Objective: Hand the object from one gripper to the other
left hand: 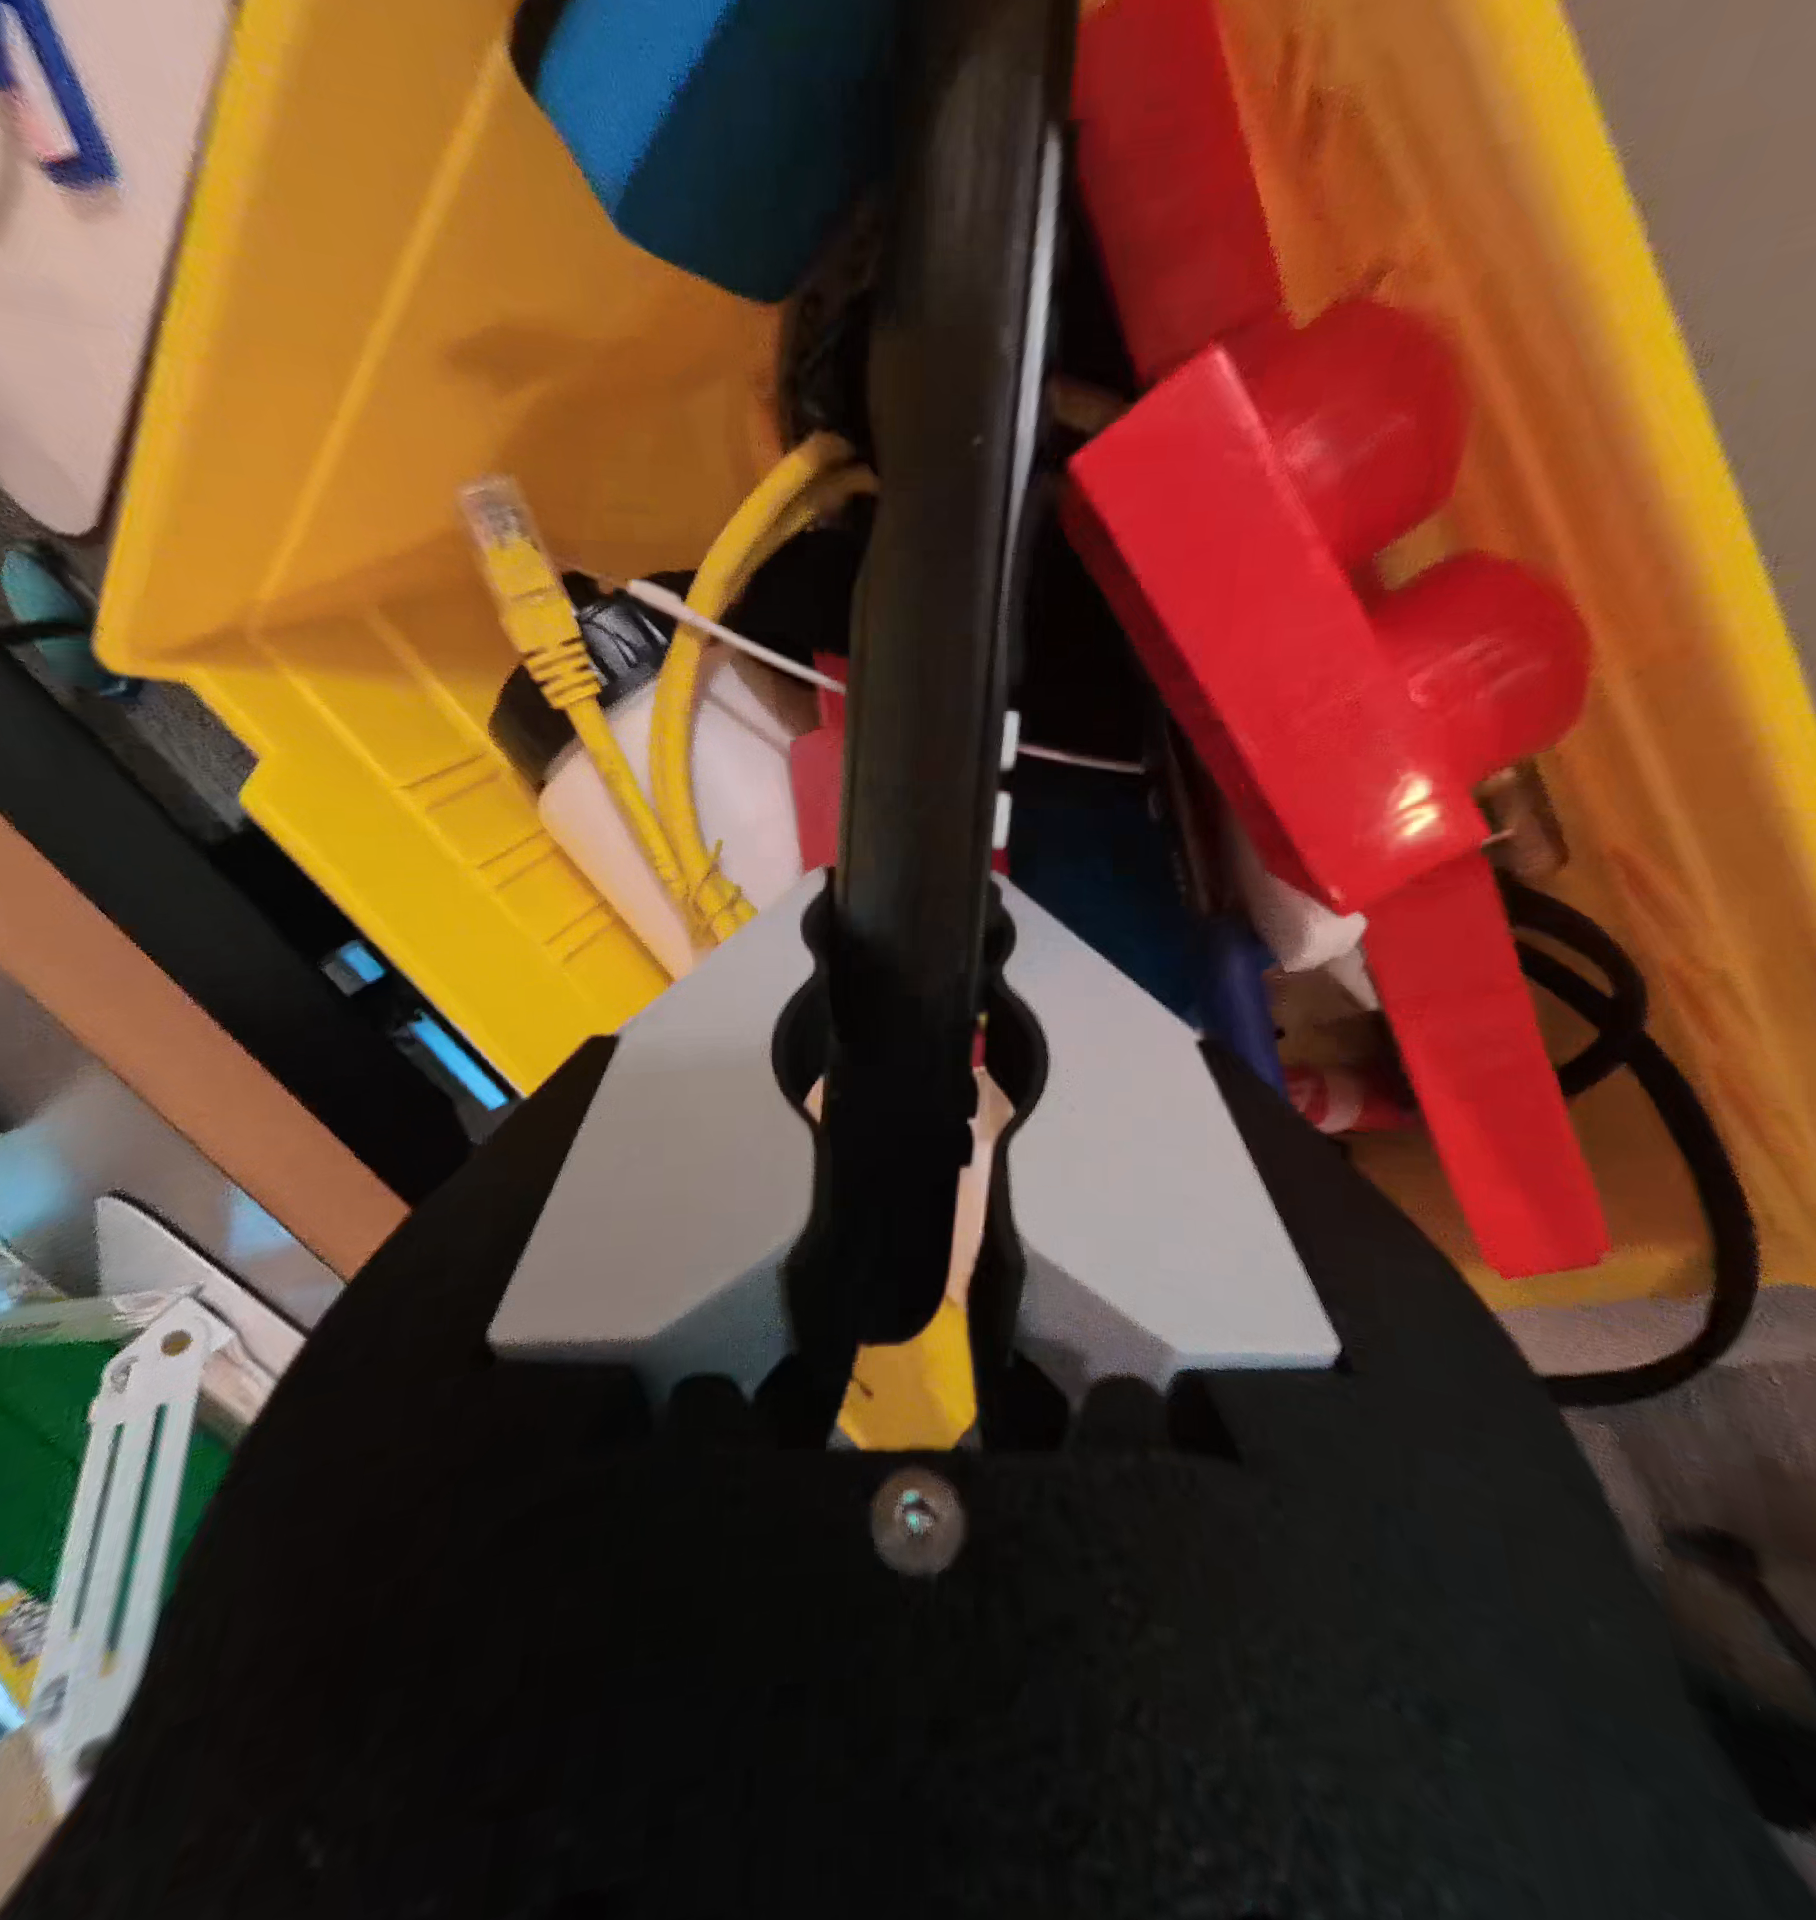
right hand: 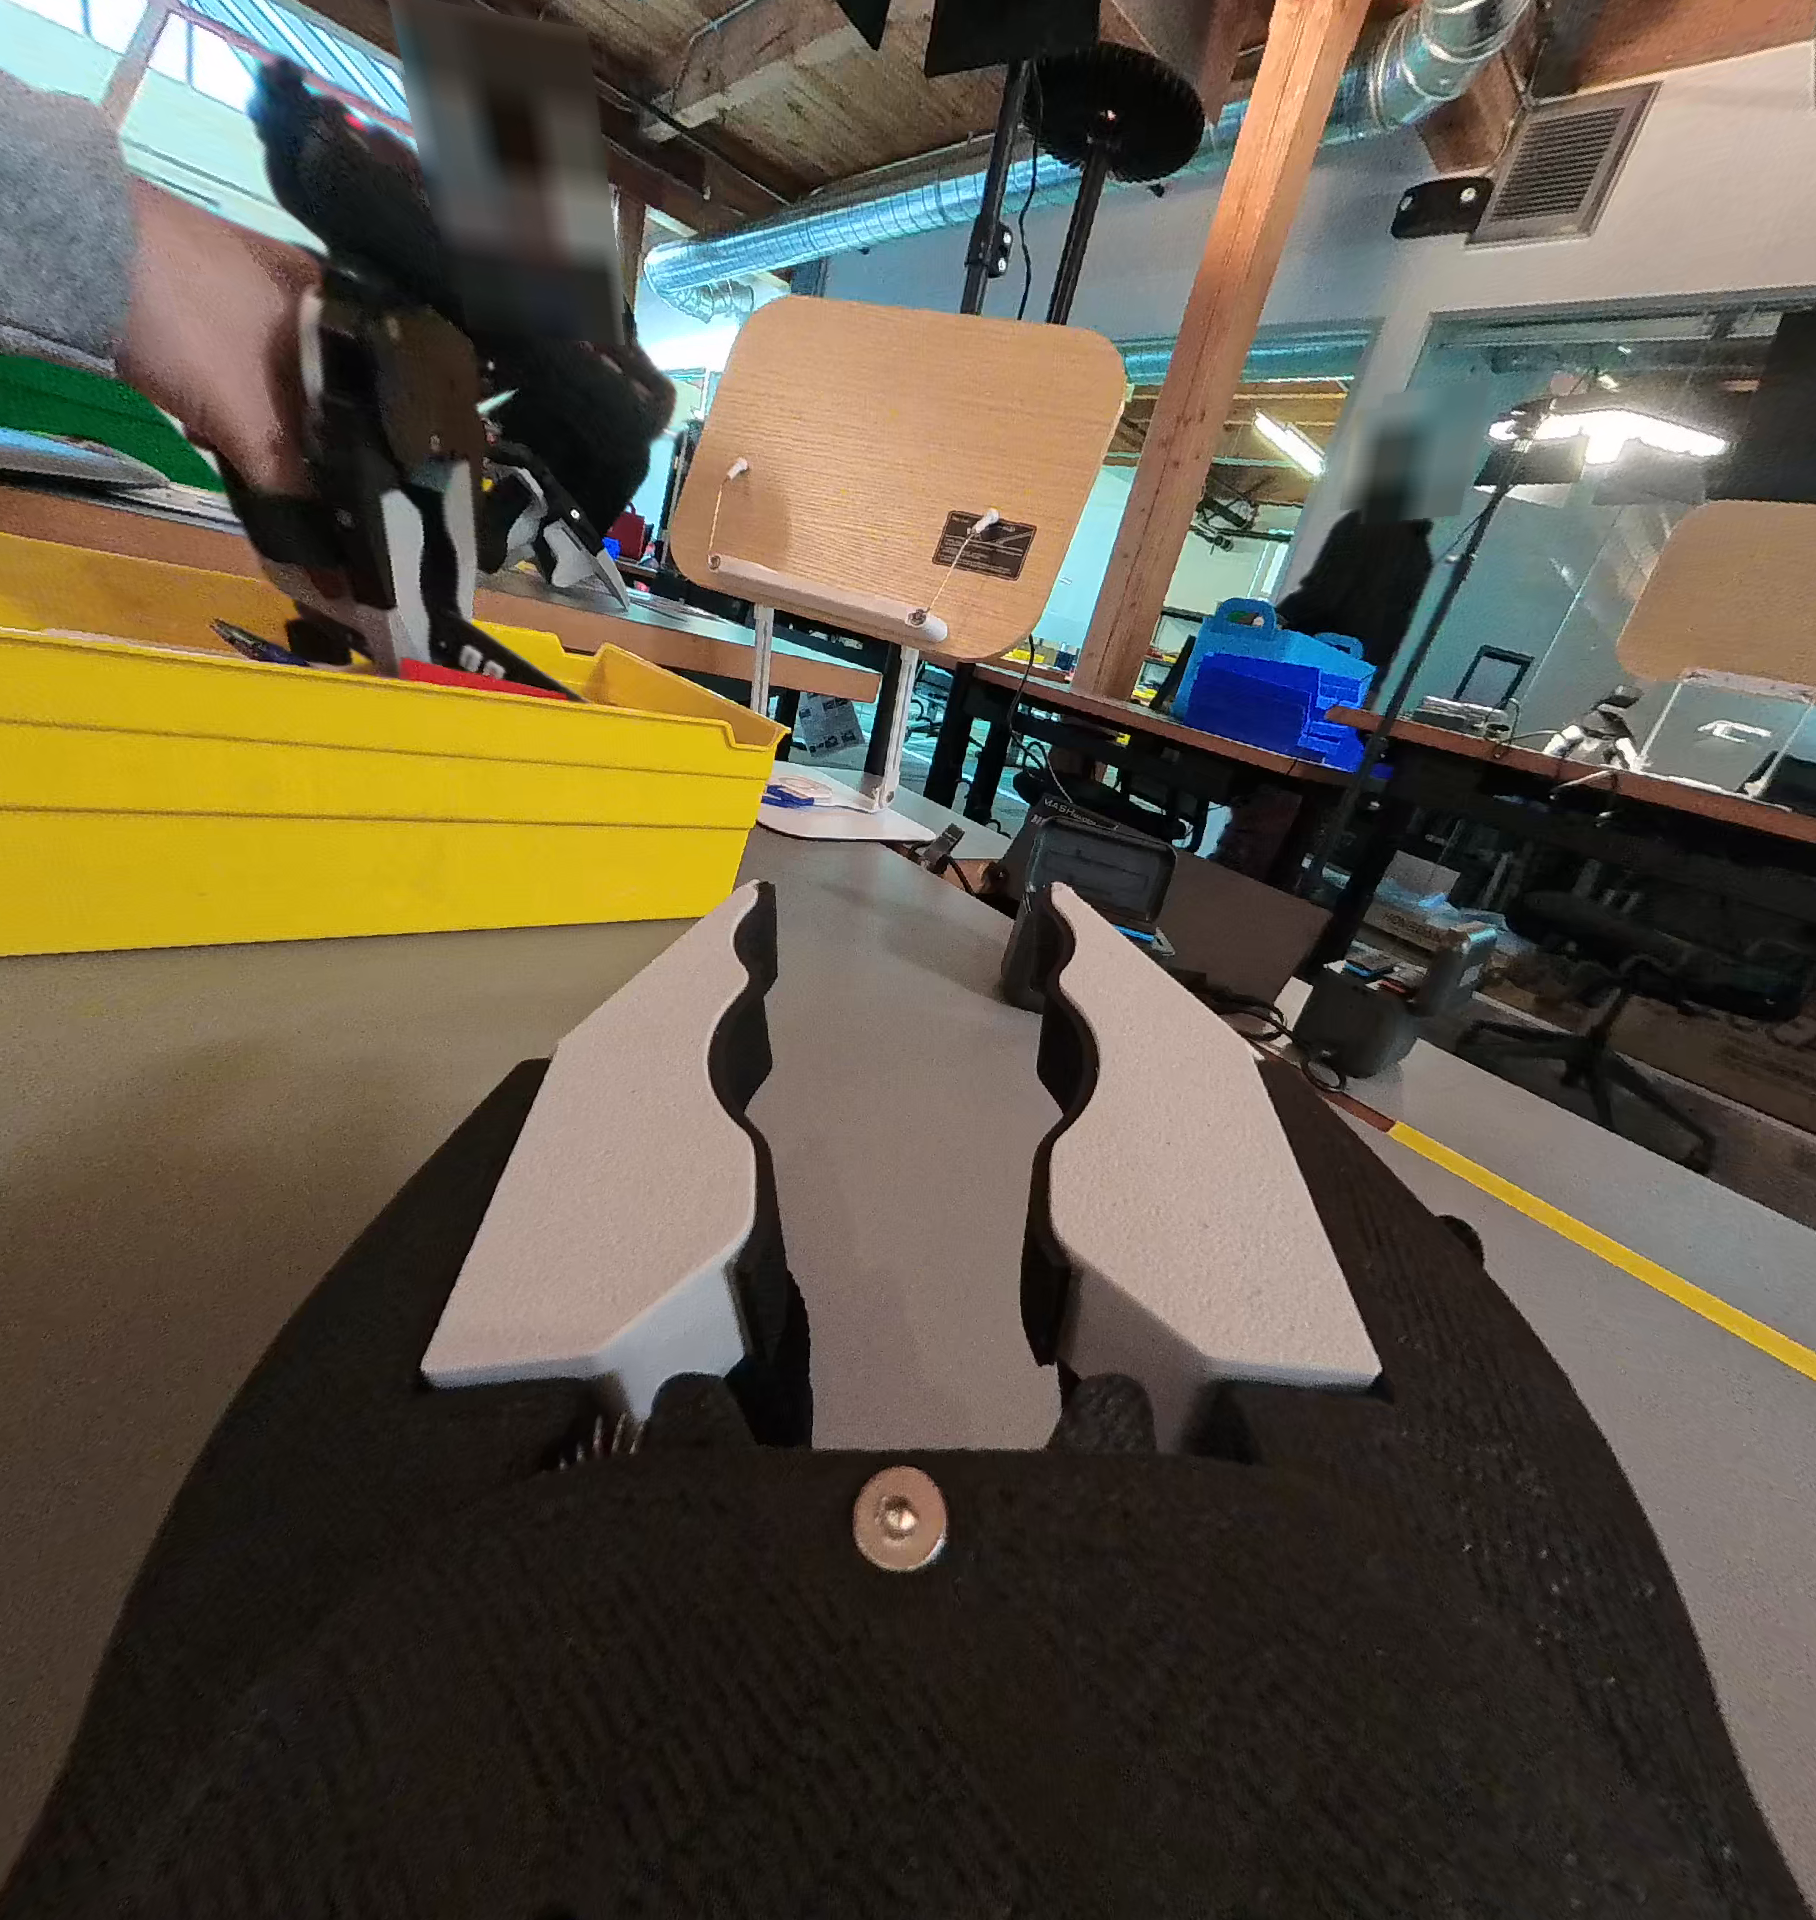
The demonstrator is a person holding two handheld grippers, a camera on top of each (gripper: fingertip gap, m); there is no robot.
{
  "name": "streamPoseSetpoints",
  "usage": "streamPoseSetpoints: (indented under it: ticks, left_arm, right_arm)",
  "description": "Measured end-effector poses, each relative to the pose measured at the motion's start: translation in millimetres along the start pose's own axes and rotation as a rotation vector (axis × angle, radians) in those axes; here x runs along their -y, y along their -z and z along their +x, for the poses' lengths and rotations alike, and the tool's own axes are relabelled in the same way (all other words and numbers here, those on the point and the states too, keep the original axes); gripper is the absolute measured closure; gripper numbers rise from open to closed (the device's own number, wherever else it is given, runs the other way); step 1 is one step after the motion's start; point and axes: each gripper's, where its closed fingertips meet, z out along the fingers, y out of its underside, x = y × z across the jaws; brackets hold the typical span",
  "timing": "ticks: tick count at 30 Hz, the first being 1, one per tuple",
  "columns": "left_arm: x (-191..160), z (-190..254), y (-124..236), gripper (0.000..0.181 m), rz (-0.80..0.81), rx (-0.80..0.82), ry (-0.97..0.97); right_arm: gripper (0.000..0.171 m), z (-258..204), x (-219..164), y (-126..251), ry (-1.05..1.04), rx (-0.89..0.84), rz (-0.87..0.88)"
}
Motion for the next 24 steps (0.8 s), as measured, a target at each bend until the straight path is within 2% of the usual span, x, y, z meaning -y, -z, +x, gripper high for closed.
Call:
streamPoseSetpoints:
  ticks: [6, 8, 11, 15, 17, 21, 24]
  left_arm:
    - [-6.7, -22.2, 29.9, 0.159, 0.229, 0.206, 0.131]
    - [-1.5, -22.8, 52.1, 0.159, 0.398, 0.231, 0.224]
    - [29.5, 2.2, 101.9, 0.158, 0.721, 0.146, 0.317]
    - [97.9, 76.2, 167.1, 0.16, 1.086, -0.048, 0.266]
    - [134.0, 121.7, 189.8, 0.16, 1.238, -0.196, 0.225]
    - [193.5, 205.2, 203.3, 0.159, 1.45, -0.5, 0.066]
    - [216.3, 256.9, 199.6, 0.159, 1.577, -0.813, -0.092]
  right_arm:
    - [0.123, 0.3, -0.3, -0.5, -0.001, -0.001, -0.002]
    - [0.123, 0.6, -0.4, -0.6, -0.002, -0.002, -0.003]
    - [0.123, 0.3, -0.7, -0.9, -0.007, 0.004, -0.005]
    - [0.123, 5.4, 2.1, 5.5, -0.098, 0.046, 0.014]
    - [0.122, 30.4, -5.4, 16.5, -0.126, -0.04, -0.035]
    - [0.12, 70.6, 0.1, 53.1, -0.156, -0.147, -0.003]
    - [0.12, 69.3, 11.4, 71.5, -0.224, -0.017, 0.063]
